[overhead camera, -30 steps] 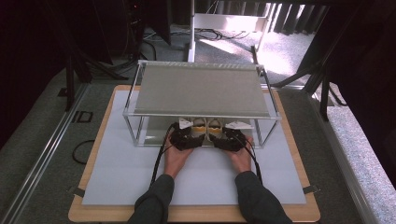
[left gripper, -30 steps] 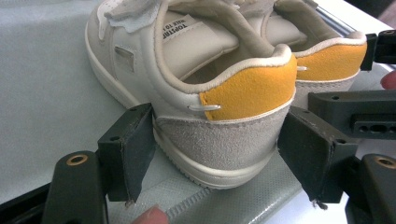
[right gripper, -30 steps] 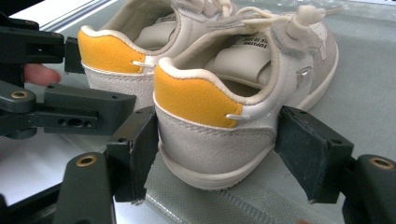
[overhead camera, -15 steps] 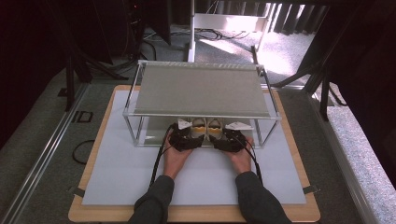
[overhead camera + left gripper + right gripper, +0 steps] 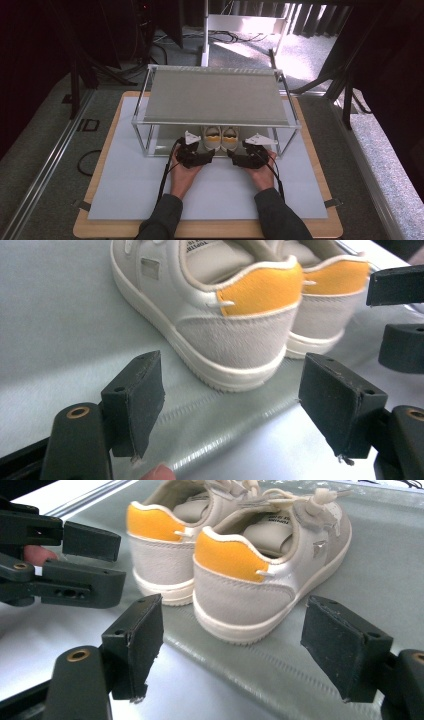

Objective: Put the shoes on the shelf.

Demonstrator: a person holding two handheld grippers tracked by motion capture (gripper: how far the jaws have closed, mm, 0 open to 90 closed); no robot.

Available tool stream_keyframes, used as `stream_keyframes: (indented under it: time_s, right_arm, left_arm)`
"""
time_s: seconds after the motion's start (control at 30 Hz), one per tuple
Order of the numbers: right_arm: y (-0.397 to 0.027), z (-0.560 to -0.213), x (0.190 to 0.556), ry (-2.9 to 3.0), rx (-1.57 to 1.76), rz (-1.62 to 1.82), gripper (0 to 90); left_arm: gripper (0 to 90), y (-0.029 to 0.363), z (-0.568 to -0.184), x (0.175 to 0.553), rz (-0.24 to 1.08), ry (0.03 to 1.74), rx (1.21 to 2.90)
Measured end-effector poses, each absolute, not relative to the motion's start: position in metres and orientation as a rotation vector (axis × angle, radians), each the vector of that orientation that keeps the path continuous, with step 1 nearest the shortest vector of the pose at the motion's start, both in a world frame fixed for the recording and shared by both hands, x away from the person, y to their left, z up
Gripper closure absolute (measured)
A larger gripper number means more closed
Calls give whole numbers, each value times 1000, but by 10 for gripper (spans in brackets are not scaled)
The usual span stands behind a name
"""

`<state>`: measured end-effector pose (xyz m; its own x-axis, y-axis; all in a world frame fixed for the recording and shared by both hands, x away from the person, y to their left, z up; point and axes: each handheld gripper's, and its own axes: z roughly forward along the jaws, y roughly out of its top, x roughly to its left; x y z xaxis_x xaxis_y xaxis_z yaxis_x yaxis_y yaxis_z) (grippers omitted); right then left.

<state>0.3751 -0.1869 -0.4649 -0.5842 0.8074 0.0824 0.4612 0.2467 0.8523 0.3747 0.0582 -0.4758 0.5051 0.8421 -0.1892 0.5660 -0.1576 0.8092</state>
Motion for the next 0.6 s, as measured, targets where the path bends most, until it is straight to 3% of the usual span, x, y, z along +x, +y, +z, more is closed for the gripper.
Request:
stream_keyframes:
  time_s: [0.6]
  right_arm:
    - [-223,-467,329,2172,1165,1189,258]
  left_arm:
    - [258,101,-472,321,408,1165,1851]
